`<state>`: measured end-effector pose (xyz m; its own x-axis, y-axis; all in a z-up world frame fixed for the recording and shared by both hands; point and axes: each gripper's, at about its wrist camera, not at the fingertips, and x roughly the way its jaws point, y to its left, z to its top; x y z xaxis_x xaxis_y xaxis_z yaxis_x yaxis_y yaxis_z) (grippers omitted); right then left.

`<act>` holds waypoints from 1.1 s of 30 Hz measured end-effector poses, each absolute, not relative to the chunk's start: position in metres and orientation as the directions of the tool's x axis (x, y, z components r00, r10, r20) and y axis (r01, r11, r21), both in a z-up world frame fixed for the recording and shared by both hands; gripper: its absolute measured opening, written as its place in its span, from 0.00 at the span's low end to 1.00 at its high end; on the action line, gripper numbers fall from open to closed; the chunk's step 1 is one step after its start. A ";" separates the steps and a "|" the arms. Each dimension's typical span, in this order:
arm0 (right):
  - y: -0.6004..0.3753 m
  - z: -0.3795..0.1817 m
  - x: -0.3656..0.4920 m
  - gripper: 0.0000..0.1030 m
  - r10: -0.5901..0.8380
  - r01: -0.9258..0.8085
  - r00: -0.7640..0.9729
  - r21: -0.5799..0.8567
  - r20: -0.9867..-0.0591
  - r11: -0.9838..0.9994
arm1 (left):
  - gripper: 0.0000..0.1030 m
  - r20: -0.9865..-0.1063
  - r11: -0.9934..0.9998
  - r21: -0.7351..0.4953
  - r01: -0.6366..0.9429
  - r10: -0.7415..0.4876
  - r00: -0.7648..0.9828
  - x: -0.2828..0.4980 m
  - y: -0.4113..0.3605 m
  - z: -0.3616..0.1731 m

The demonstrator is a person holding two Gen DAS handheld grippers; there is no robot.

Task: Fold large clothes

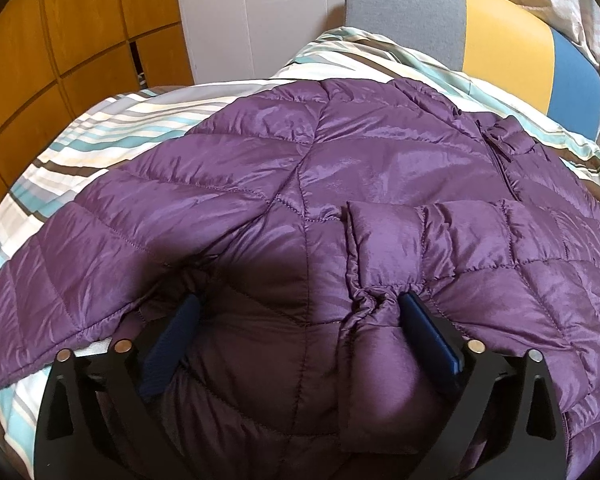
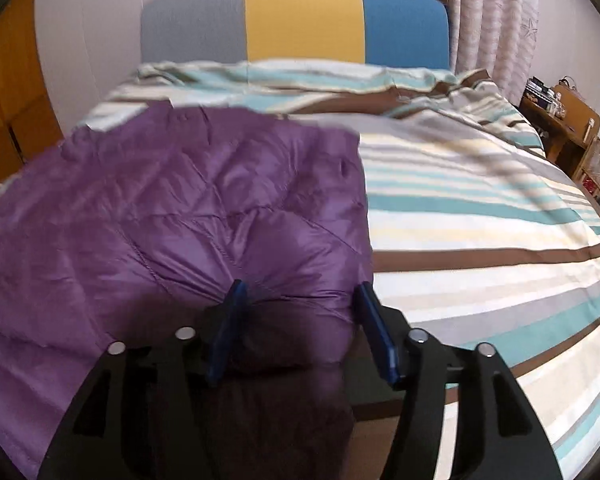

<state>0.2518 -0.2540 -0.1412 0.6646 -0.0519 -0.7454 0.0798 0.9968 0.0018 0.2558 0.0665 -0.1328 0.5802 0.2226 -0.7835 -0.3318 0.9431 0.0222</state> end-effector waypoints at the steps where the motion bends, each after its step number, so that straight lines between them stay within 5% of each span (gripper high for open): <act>1: -0.253 -0.143 0.255 0.66 -0.067 0.089 0.655 -0.010 -0.752 0.996 | 0.97 -0.785 0.944 0.013 -0.330 0.214 0.582 0.255 0.068 -0.132; 8: -0.262 -0.149 0.256 0.79 -0.092 0.127 0.652 -0.012 -0.752 0.992 | 0.97 -0.753 0.941 -0.111 -0.320 0.130 0.645 0.224 0.090 -0.110; 19: -0.259 -0.148 0.255 0.82 -0.127 0.139 0.654 -0.046 -0.746 0.989 | 0.97 -0.658 0.853 -0.152 -0.499 0.289 0.695 0.129 0.164 -0.092; 33: -0.258 -0.147 0.253 0.84 -0.139 0.143 0.658 -0.059 -0.740 0.988 | 0.90 -0.609 0.380 -0.602 -0.702 0.350 0.712 -0.017 0.281 -0.125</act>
<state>0.2528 -0.2583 -0.1465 0.6579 -0.1394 -0.7401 0.1432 0.9879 -0.0587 -0.0167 0.2810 -0.1250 0.7117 0.3499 -0.6091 -0.7022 0.3805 -0.6018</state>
